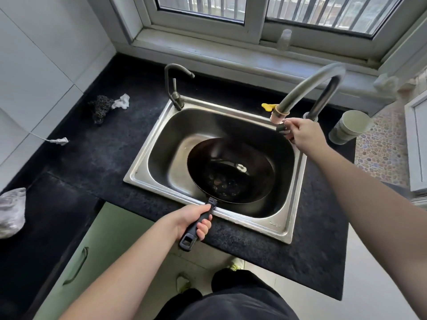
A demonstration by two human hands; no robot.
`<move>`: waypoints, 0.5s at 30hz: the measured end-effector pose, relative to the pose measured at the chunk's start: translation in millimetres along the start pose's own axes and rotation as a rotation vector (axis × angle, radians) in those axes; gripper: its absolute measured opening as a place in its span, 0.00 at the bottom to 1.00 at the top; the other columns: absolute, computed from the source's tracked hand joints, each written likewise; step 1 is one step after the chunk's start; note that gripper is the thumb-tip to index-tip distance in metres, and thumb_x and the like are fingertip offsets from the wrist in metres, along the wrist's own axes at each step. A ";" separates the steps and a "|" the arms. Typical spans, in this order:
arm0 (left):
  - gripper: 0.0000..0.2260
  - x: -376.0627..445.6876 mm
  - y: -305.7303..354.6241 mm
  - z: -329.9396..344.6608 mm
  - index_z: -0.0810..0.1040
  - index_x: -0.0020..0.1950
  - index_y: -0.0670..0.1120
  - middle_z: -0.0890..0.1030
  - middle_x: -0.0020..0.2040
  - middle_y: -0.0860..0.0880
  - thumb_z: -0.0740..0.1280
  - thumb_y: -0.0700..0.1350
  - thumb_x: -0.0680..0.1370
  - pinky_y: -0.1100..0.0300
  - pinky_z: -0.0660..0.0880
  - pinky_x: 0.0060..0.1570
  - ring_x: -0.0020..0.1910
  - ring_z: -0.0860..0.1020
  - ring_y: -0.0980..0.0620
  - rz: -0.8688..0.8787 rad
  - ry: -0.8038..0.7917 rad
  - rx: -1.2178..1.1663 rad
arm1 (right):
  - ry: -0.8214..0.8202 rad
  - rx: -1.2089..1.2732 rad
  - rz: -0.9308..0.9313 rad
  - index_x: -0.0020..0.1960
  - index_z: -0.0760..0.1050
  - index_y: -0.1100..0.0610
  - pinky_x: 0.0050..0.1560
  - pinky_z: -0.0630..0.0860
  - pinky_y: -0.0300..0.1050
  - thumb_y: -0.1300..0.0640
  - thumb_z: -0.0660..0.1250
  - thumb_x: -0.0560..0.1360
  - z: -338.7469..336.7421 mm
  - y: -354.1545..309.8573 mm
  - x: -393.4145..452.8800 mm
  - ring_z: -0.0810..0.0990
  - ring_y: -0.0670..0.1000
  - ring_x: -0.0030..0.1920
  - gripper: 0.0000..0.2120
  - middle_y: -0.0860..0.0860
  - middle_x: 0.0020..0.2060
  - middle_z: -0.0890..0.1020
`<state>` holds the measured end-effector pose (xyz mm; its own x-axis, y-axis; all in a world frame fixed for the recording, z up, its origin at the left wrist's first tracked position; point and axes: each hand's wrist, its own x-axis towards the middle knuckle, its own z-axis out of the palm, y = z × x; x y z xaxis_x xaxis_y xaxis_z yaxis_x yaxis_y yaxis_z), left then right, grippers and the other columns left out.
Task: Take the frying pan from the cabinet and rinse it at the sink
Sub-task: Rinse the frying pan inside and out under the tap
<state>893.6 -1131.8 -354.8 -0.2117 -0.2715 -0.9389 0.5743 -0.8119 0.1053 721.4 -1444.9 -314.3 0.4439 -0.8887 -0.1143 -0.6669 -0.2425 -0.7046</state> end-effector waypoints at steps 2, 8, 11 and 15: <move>0.18 0.5 -0.5 0.1 0.68 0.39 0.46 0.65 0.26 0.52 0.56 0.56 0.82 0.69 0.60 0.17 0.18 0.62 0.58 -0.004 -0.009 -0.010 | -0.032 0.010 -0.030 0.62 0.79 0.56 0.42 0.77 0.34 0.56 0.60 0.81 -2.5 0.6 0.1 0.79 0.41 0.33 0.14 0.52 0.42 0.82; 0.17 -1.9 -1.3 2.7 0.68 0.39 0.46 0.65 0.26 0.52 0.56 0.56 0.82 0.68 0.61 0.17 0.18 0.62 0.58 -0.001 -0.011 0.013 | -0.062 -0.050 -0.089 0.60 0.80 0.58 0.35 0.69 0.21 0.56 0.62 0.80 -3.9 -2.5 4.5 0.82 0.50 0.42 0.12 0.50 0.41 0.81; 0.17 -2.0 -0.9 2.3 0.68 0.39 0.46 0.65 0.26 0.52 0.57 0.56 0.82 0.67 0.61 0.17 0.18 0.62 0.58 -0.003 -0.012 0.013 | -0.062 -0.050 -0.092 0.59 0.81 0.57 0.40 0.72 0.30 0.55 0.64 0.79 0.1 -1.1 6.7 0.84 0.54 0.46 0.12 0.50 0.41 0.82; 0.18 -2.0 -0.4 2.0 0.68 0.39 0.46 0.65 0.26 0.52 0.56 0.56 0.82 0.67 0.61 0.17 0.18 0.62 0.58 0.002 -0.011 0.009 | -0.040 -0.060 -0.096 0.58 0.81 0.55 0.45 0.72 0.38 0.53 0.64 0.79 4.3 -1.1 4.9 0.82 0.51 0.42 0.12 0.51 0.40 0.83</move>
<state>892.2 -1131.9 -352.3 -0.2190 -0.2785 -0.9352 0.5672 -0.8162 0.1102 726.8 -1447.3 -317.1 0.5300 -0.8445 -0.0768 -0.6543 -0.3496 -0.6706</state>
